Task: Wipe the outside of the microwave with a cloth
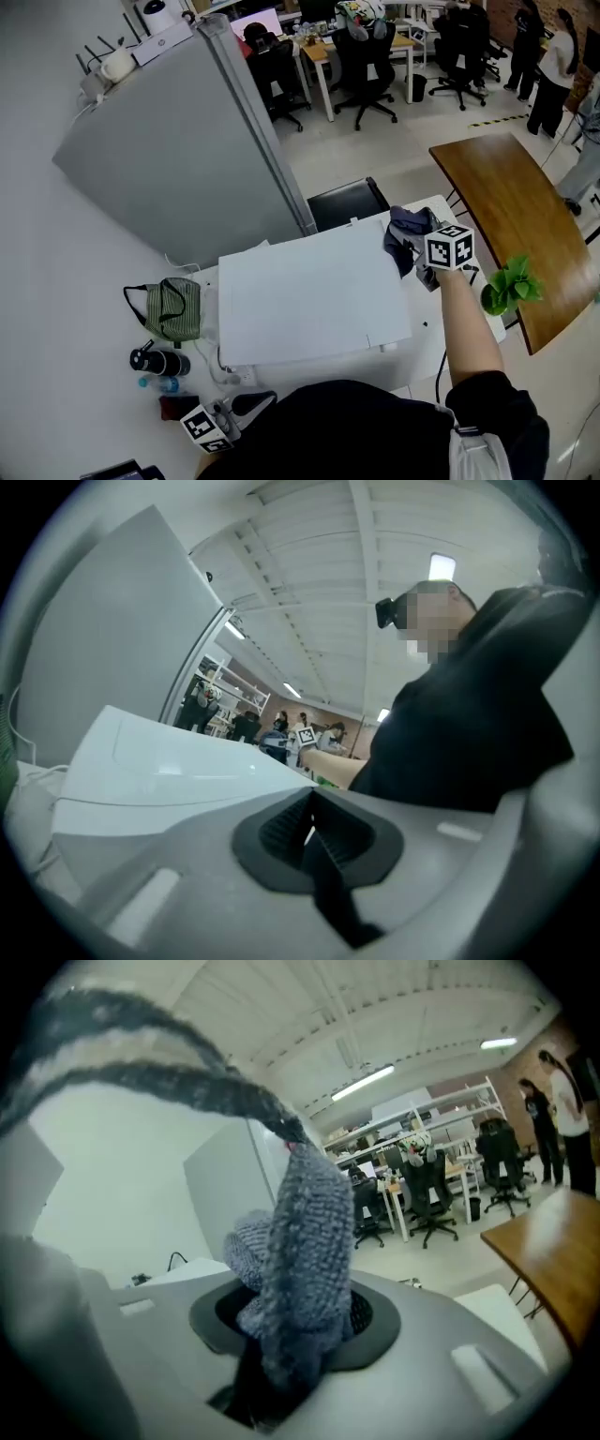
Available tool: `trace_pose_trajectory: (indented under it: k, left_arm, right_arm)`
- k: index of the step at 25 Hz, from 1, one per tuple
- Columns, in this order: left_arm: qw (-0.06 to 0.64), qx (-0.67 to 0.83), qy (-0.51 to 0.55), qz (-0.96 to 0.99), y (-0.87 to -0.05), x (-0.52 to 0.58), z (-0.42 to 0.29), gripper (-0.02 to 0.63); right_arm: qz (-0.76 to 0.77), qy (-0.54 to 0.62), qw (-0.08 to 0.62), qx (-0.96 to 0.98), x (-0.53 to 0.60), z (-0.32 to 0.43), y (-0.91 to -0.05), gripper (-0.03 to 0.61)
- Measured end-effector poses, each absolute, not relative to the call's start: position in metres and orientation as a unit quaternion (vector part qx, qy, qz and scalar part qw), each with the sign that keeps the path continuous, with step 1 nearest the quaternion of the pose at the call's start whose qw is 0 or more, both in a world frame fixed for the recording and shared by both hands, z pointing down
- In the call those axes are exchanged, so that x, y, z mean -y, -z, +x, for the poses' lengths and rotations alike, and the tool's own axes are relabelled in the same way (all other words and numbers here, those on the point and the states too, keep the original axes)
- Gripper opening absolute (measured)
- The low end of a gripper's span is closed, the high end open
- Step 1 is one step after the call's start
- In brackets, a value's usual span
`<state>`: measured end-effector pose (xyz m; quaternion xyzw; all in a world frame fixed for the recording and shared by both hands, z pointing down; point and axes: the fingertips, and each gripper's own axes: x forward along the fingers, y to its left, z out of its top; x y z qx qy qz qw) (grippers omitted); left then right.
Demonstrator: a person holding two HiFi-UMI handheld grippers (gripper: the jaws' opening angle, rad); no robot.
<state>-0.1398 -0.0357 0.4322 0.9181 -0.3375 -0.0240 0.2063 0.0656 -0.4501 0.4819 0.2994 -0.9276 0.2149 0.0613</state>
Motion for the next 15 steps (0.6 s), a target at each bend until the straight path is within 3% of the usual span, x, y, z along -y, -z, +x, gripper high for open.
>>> trace_pose_trajectory:
  k: [11,15]
  left_arm:
    - [0.232,0.371,-0.048,0.898,-0.434,0.050,-0.117,0.003]
    - [0.235,0.376,-0.064,0.894,-0.435,0.053,-0.115,0.003]
  right_arm:
    - [0.163,-0.380,-0.179,0.893,0.465,0.044,-0.519,0.144]
    - [0.141,-0.403,-0.209,0.880,0.463,0.046,-0.540,0.144]
